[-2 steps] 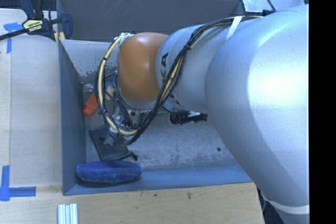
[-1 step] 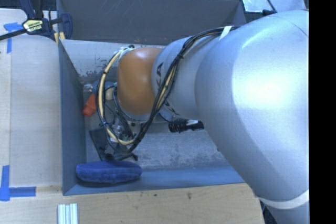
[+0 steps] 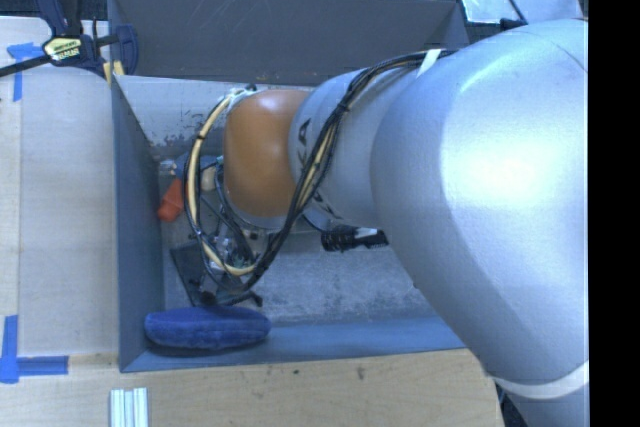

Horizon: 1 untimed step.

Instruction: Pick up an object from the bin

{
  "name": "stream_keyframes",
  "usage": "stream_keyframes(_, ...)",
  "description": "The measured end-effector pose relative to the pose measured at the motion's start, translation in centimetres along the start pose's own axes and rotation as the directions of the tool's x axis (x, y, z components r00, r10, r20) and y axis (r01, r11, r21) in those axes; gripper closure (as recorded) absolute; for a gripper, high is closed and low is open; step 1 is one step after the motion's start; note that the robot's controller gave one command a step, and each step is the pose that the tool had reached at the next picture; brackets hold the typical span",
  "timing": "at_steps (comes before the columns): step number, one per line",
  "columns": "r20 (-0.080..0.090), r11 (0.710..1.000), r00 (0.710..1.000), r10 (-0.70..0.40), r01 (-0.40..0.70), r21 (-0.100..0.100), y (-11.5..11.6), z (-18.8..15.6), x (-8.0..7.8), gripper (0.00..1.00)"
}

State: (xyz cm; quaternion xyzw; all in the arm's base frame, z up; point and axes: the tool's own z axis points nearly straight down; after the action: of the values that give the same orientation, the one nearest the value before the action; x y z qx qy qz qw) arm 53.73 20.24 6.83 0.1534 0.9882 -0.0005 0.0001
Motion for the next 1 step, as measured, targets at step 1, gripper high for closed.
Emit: stream_keyframes(1, 0.001, 1.0, 1.0, 0.001, -0.001, -0.001, 0.01, -0.07, -0.06, 1.0)
